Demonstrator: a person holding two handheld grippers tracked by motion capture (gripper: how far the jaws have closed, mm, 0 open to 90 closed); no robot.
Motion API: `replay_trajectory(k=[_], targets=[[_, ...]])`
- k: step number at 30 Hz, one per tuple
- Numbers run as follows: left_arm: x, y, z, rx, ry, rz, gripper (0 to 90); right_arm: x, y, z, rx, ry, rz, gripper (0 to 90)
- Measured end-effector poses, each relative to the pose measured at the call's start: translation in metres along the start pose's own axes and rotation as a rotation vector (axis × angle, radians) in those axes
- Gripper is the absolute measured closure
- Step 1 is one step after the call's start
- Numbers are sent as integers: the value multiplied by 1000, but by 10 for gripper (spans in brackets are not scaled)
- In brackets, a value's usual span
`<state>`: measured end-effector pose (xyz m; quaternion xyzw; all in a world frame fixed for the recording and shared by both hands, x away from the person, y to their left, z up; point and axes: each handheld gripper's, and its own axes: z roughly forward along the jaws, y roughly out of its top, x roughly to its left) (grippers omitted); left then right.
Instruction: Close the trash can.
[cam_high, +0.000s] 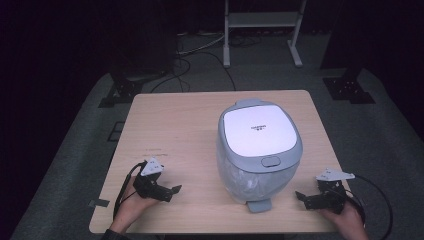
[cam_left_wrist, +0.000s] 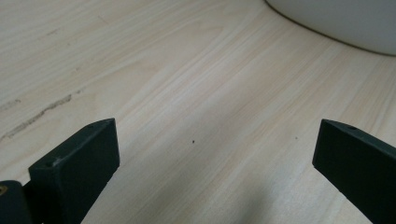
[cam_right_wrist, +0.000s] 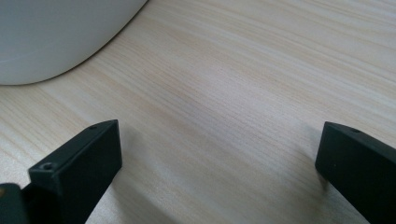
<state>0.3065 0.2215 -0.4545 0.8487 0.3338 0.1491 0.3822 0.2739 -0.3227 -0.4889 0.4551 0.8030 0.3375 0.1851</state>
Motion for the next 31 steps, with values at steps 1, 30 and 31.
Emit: replay_trajectory(k=[1,30,31], targets=[[0,-1,2,10,-2,-3,0,0,0,0,0,0,0,0],[1,-14,23,80,-18,8,0,0,0,0,0,-1,1,0],[1,-14,23,80,-19,7,0,0,0,0,0,-1,1,0]])
